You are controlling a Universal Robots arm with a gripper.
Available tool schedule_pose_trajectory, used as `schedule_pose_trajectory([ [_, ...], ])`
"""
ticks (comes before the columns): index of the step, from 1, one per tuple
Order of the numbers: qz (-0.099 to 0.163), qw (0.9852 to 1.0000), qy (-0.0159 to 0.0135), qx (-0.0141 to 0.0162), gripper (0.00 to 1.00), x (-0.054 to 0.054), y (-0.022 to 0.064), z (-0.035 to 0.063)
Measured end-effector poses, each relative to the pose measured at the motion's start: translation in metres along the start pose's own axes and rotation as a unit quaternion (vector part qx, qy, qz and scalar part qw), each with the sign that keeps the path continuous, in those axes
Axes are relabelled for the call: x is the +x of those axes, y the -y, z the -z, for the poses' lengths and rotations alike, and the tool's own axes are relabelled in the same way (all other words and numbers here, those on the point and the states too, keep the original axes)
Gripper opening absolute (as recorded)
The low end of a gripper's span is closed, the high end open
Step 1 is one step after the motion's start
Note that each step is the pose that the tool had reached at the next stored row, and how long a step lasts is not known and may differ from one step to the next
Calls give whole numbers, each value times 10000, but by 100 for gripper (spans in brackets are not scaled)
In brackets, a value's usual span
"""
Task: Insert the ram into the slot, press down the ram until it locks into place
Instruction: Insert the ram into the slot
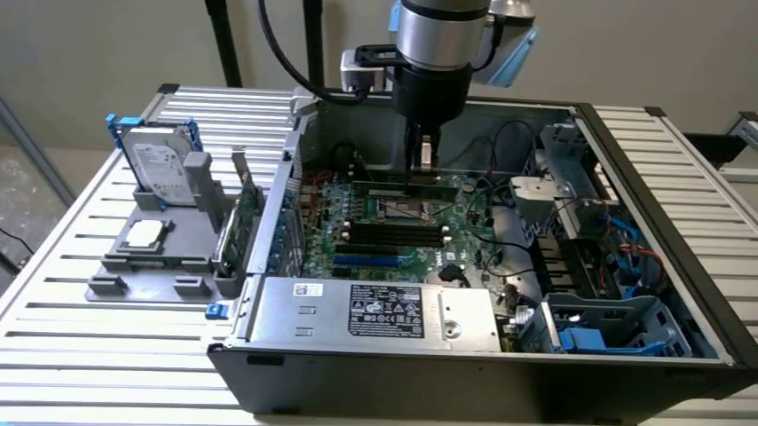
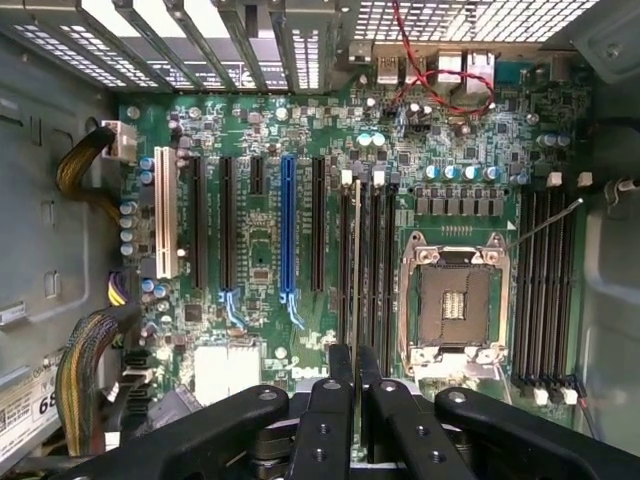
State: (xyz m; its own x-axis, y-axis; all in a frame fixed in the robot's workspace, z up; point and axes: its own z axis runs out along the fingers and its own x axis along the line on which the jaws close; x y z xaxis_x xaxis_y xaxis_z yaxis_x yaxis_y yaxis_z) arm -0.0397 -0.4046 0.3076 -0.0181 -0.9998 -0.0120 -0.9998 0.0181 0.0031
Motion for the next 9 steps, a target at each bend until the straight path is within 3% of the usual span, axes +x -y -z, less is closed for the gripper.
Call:
schedule_pose_trajectory([
  [9, -45, 10000, -7, 1, 13, 2, -11, -164],
])
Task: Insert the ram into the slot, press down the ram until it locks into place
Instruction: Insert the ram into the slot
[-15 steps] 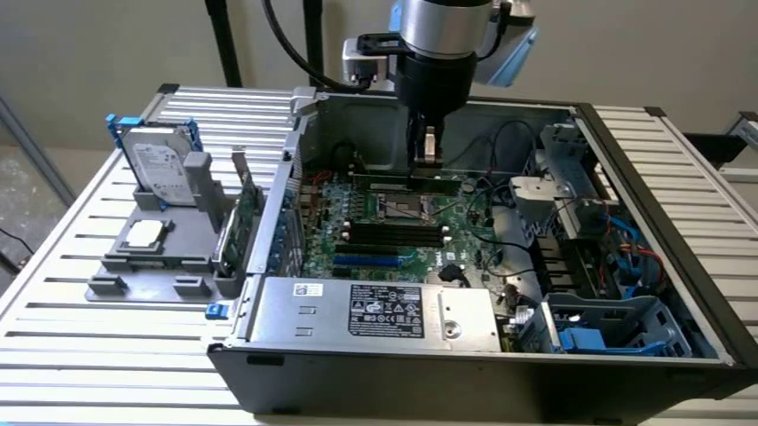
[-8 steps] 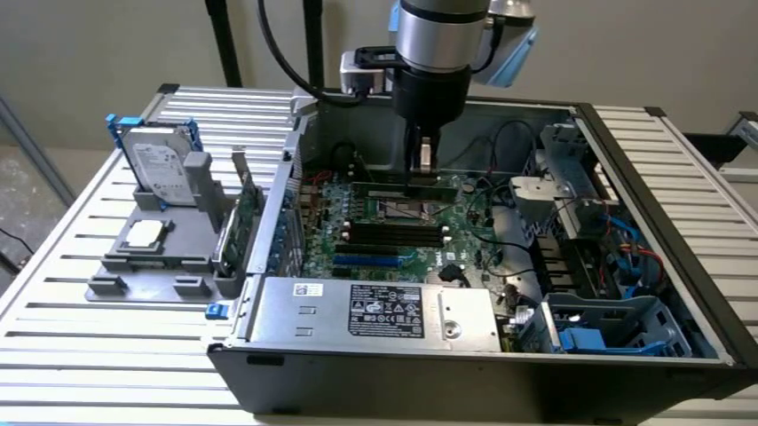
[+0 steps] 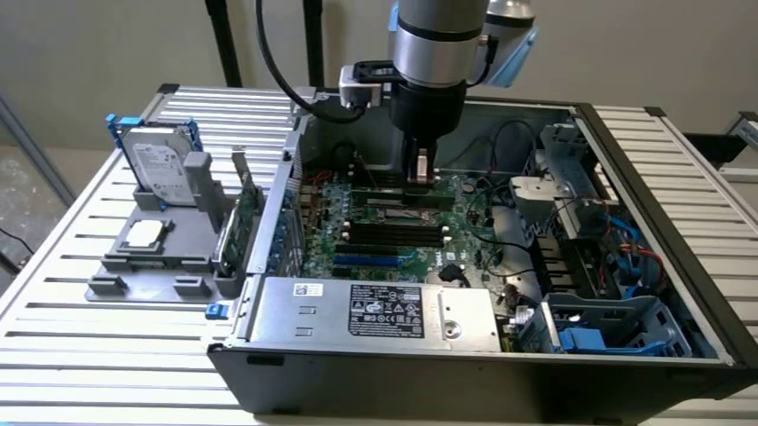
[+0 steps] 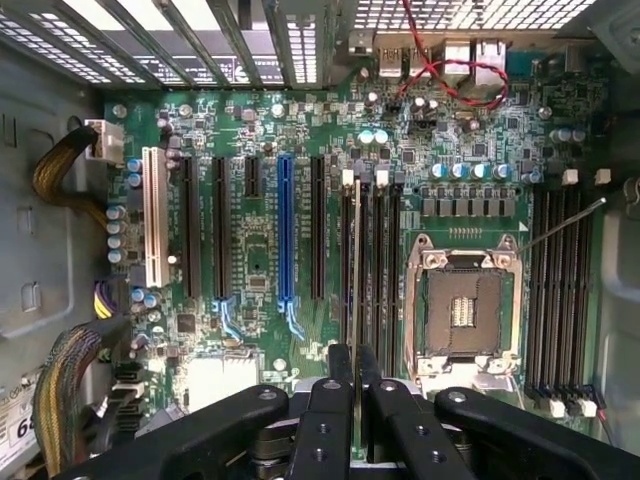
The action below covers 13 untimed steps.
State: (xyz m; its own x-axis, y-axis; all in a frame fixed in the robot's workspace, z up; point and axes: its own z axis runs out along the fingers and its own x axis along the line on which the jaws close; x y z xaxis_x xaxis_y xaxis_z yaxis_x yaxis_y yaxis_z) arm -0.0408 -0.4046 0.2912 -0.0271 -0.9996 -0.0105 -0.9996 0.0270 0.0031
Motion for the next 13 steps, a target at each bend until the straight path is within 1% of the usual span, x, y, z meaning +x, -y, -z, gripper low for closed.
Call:
schedule_pose_trajectory([
  [13, 0, 10000, 0, 0, 13, 2, 1, -237],
])
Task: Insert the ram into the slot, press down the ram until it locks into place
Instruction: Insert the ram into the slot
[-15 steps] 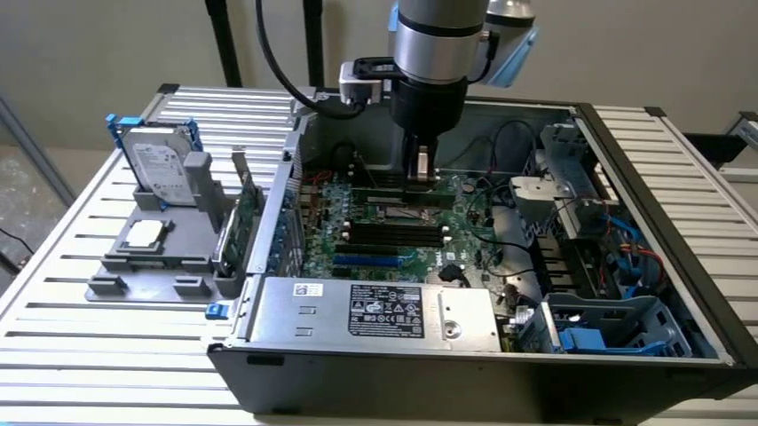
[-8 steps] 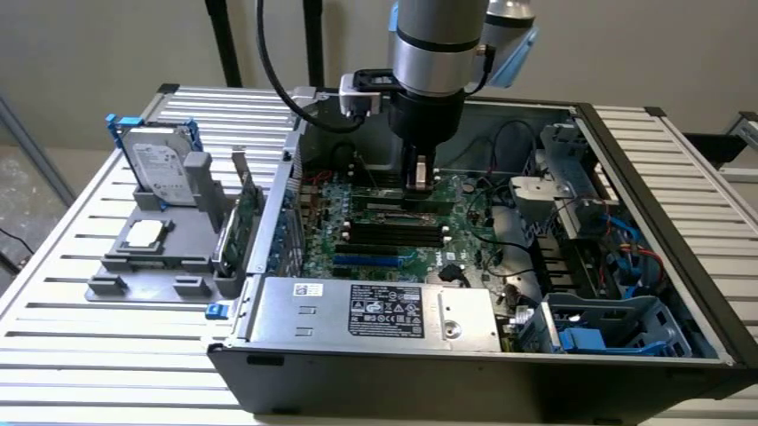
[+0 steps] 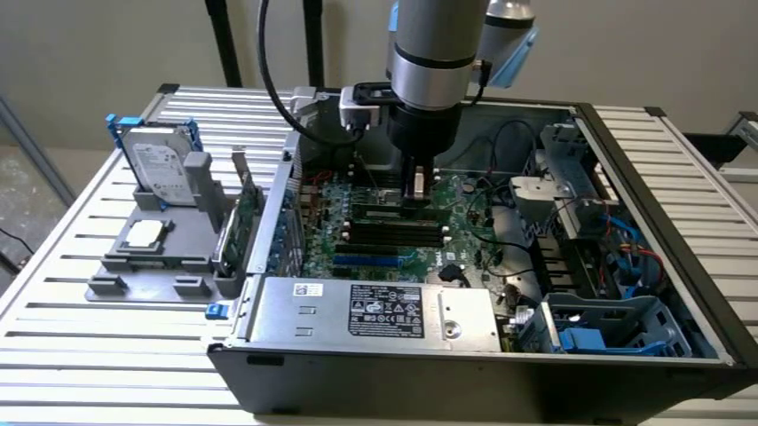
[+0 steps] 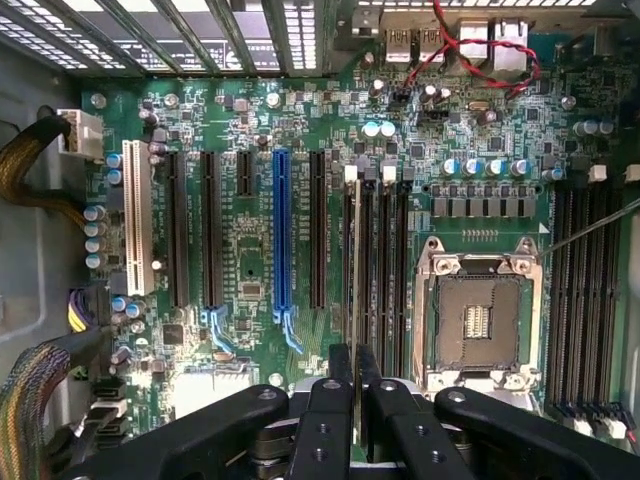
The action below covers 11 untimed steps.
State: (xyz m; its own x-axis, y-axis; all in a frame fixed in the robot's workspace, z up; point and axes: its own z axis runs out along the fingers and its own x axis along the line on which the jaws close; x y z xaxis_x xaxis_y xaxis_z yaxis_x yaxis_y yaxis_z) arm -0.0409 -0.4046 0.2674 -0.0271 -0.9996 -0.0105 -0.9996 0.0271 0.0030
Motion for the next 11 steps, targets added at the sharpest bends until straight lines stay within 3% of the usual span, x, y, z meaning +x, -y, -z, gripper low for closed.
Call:
schedule_pose_trajectory([
  [5, 0, 10000, 0, 0, 13, 1, 0, -86],
  [11, 0, 10000, -1, 1, 13, 1, 0, -95],
])
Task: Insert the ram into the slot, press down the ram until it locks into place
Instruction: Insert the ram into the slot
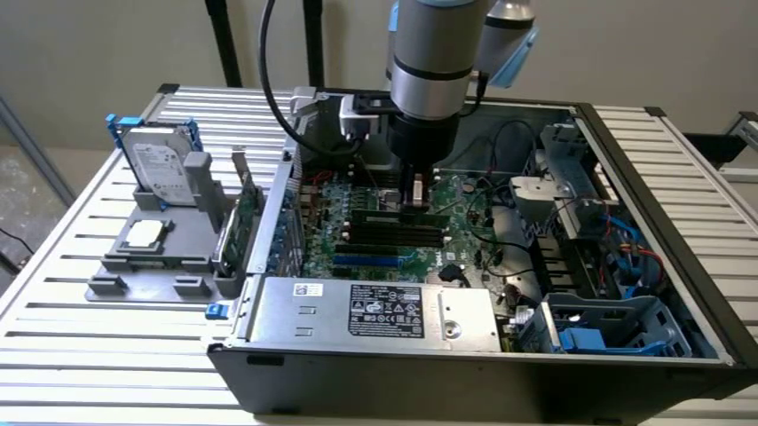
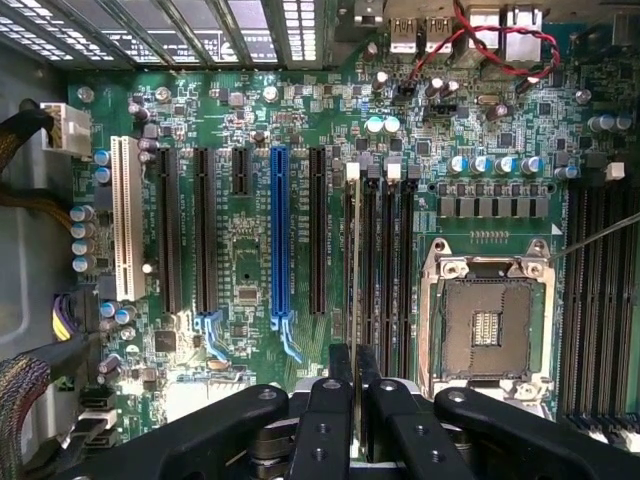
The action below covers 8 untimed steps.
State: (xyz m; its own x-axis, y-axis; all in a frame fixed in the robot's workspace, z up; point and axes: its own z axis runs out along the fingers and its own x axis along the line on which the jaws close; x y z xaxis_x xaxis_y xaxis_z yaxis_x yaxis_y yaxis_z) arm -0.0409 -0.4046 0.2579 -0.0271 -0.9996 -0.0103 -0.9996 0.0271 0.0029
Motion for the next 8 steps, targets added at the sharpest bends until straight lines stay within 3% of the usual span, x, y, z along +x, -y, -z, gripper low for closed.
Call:
schedule_pose_trajectory([
  [8, 29, 10000, -2, -1, 13, 1, 0, -70],
])
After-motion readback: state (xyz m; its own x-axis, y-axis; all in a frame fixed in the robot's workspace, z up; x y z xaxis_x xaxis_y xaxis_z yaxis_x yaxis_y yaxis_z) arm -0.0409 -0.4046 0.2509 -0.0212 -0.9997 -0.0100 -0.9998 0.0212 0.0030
